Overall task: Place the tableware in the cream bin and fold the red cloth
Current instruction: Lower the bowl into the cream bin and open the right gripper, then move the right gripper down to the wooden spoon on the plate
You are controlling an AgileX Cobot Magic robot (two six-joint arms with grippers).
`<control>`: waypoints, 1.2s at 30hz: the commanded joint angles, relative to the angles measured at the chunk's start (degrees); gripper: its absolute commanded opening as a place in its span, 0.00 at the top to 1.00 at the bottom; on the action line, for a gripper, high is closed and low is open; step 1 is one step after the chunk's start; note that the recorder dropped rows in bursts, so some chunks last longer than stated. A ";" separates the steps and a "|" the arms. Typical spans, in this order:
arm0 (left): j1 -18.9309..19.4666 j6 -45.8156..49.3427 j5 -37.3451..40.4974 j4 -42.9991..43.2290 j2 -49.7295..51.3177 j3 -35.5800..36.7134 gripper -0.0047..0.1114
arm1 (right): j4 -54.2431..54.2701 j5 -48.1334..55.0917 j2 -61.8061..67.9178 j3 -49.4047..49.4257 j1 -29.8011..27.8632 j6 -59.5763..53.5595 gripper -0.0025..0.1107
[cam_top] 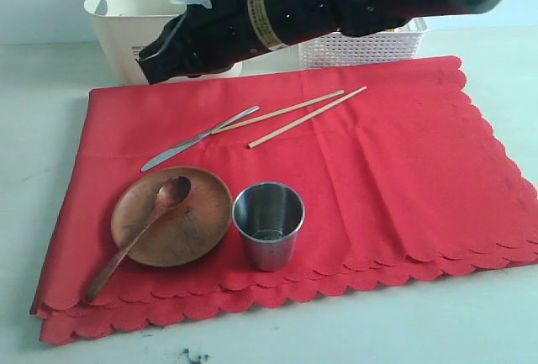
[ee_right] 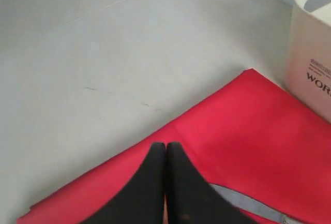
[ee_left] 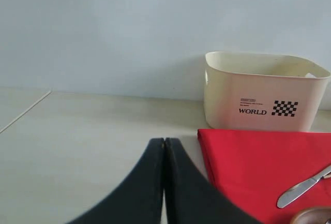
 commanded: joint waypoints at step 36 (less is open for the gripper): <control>-0.42 0.31 -0.18 0.02 -0.38 0.13 0.94 | 1.90 31.24 0.69 5.07 14.52 -22.86 0.98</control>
